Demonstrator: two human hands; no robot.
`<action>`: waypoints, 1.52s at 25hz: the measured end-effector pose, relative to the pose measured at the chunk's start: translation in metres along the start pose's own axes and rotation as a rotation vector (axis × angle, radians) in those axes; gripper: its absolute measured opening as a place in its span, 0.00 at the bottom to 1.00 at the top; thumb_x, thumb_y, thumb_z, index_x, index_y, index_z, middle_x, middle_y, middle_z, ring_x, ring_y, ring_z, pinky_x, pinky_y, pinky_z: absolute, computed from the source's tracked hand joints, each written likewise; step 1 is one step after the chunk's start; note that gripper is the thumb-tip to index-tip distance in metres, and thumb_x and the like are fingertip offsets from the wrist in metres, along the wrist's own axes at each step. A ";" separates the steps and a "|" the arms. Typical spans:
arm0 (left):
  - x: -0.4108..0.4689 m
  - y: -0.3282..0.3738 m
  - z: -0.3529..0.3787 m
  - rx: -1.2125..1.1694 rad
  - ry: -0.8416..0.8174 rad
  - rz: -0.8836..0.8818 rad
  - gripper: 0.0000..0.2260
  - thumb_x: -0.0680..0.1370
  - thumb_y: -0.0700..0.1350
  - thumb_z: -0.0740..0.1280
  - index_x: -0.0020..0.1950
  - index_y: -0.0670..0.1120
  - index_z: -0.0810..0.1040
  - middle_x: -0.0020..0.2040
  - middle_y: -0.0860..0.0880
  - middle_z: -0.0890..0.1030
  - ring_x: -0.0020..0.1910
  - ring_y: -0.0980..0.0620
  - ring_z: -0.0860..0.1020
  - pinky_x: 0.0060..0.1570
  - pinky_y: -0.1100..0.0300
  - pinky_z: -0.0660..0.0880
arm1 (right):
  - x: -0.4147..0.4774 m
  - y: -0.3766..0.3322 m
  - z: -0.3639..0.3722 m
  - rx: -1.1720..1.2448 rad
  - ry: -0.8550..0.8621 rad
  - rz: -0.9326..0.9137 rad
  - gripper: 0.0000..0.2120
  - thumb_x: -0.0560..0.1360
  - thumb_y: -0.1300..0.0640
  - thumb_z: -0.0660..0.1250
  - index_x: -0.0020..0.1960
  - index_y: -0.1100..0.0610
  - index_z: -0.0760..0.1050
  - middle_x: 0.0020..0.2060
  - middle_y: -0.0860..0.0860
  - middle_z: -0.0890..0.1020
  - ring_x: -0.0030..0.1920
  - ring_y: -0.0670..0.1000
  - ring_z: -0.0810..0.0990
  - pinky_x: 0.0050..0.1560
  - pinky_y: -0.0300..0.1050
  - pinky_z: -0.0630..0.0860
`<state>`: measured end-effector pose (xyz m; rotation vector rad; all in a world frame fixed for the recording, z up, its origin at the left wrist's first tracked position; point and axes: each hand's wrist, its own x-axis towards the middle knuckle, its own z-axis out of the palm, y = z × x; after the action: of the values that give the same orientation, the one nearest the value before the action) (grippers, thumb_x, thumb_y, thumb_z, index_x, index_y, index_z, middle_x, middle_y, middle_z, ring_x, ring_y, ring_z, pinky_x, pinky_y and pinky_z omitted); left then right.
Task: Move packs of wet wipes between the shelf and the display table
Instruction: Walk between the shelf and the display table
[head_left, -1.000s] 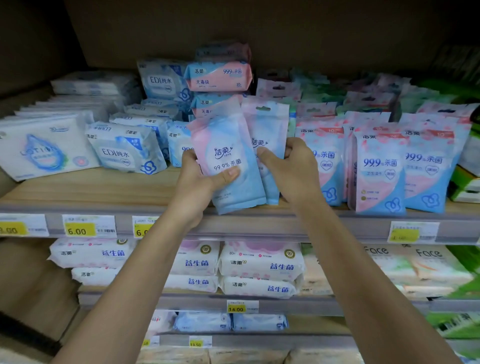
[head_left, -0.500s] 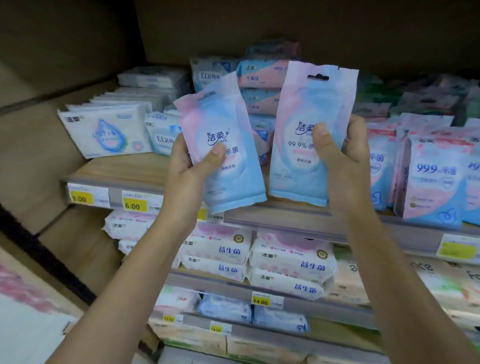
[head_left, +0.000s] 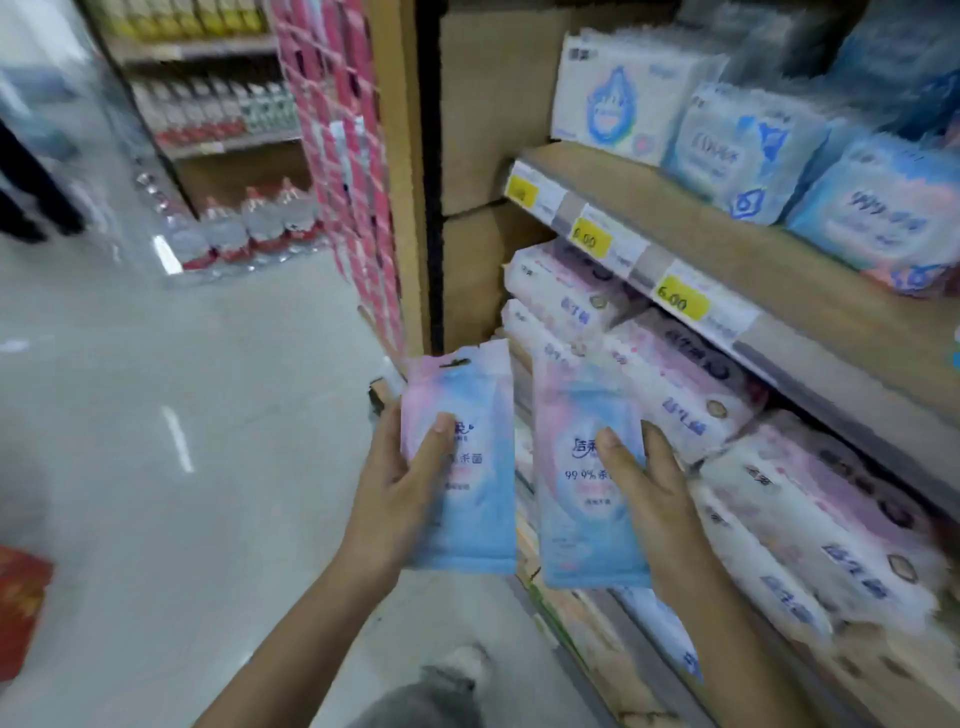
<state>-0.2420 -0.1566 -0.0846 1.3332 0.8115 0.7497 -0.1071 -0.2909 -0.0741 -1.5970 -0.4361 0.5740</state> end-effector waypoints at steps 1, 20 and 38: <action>-0.013 -0.009 -0.023 0.028 0.083 -0.009 0.07 0.79 0.46 0.63 0.57 0.52 0.74 0.48 0.56 0.81 0.42 0.67 0.79 0.39 0.75 0.73 | -0.001 0.008 0.017 -0.030 -0.097 0.014 0.04 0.79 0.56 0.62 0.46 0.48 0.72 0.40 0.40 0.78 0.39 0.31 0.79 0.36 0.24 0.72; -0.261 -0.047 -0.508 -0.086 1.225 -0.176 0.15 0.72 0.56 0.67 0.56 0.52 0.75 0.50 0.49 0.83 0.48 0.50 0.82 0.49 0.50 0.79 | -0.225 0.066 0.513 -0.203 -1.179 0.148 0.07 0.76 0.53 0.65 0.53 0.52 0.74 0.42 0.49 0.84 0.37 0.45 0.84 0.31 0.34 0.77; -0.202 -0.079 -0.915 -0.217 1.522 -0.252 0.11 0.78 0.51 0.66 0.58 0.50 0.73 0.49 0.53 0.81 0.40 0.61 0.81 0.41 0.63 0.75 | -0.317 0.093 0.971 -0.337 -1.494 0.119 0.11 0.78 0.51 0.63 0.60 0.47 0.73 0.53 0.49 0.82 0.52 0.50 0.83 0.53 0.51 0.79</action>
<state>-1.1253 0.1445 -0.2008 0.2298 1.9351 1.5797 -0.9457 0.2897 -0.1845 -1.2272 -1.5859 1.8325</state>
